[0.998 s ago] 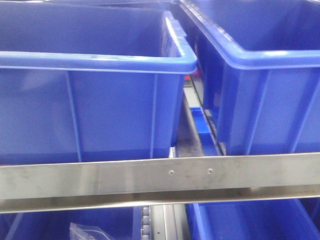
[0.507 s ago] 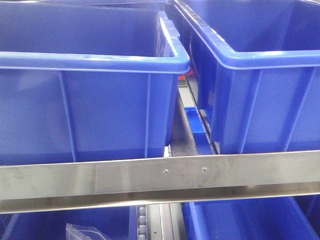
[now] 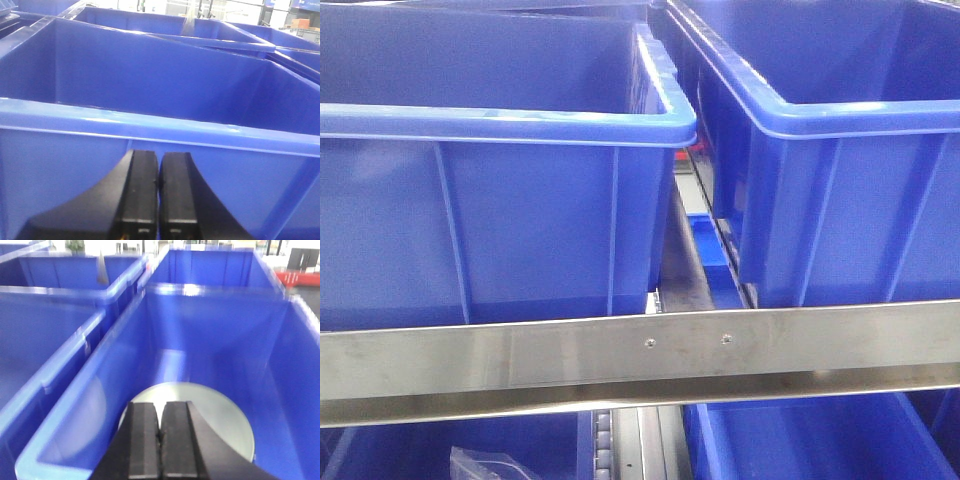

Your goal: Place green plate on second shelf with right arm

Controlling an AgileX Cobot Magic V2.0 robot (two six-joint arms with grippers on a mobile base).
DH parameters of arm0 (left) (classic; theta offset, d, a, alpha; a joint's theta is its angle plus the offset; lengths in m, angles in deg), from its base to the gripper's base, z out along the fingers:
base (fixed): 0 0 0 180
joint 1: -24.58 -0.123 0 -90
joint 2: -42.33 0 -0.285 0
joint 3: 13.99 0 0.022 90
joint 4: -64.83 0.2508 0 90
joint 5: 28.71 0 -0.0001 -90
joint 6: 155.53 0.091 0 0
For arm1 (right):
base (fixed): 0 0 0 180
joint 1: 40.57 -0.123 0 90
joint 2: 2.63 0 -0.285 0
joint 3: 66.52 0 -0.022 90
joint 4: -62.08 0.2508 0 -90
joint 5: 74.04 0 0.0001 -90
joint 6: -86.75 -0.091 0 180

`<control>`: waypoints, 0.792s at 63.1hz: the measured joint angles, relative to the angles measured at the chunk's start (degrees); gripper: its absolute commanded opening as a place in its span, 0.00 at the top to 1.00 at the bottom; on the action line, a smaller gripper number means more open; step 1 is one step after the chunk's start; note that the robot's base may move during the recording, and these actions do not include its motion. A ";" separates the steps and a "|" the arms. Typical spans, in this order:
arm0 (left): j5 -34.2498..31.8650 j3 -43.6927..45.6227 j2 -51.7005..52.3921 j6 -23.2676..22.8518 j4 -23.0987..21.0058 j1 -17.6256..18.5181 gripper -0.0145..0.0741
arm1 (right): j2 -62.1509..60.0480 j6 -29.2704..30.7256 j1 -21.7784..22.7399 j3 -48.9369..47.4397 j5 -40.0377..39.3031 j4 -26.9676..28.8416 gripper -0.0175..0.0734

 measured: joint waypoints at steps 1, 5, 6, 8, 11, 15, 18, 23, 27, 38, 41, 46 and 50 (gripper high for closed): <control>0.00 0.00 0.00 0.00 0.00 0.00 0.69 | -0.36 0.00 0.00 0.04 0.36 0.00 0.75; 0.00 0.00 0.00 0.00 0.00 0.00 0.69 | -2.59 0.00 0.00 0.38 2.82 -0.05 0.75; 0.00 0.00 0.00 0.00 0.00 0.00 0.69 | -3.37 0.00 0.00 0.39 3.57 -0.14 0.75; 0.00 0.00 0.00 0.00 0.00 0.00 0.69 | -5.85 0.00 0.00 0.88 5.51 -0.14 0.75; 0.00 0.00 0.00 0.00 0.00 0.00 0.69 | -10.38 -0.12 0.00 1.90 8.03 0.00 0.75; 0.00 0.00 0.00 0.00 0.00 0.00 0.69 | -17.40 -0.50 0.00 4.08 10.70 0.66 0.75; 0.00 0.00 0.00 0.00 0.00 0.00 0.69 | -24.19 -0.62 0.00 6.55 12.10 1.28 0.75; 0.00 0.00 0.00 0.00 0.00 0.00 0.69 | -33.27 -0.88 0.00 11.64 12.75 2.50 0.75; 0.11 0.00 0.00 0.00 0.00 0.00 0.69 | -37.04 -1.46 0.00 15.97 12.62 3.58 0.75; 0.01 0.00 0.00 0.00 0.00 0.00 0.69 | -37.93 -2.88 3.49 25.35 11.15 5.74 0.75; 0.01 0.00 0.00 0.00 0.00 0.00 0.69 | -37.93 -3.13 6.04 25.84 12.06 5.84 0.75; 0.01 0.00 0.00 0.00 0.00 0.00 0.69 | -37.93 -3.18 10.60 25.96 12.36 5.84 0.75; 0.01 0.00 0.00 0.00 0.00 0.00 0.69 | -37.93 -3.28 12.83 26.06 12.36 5.84 0.75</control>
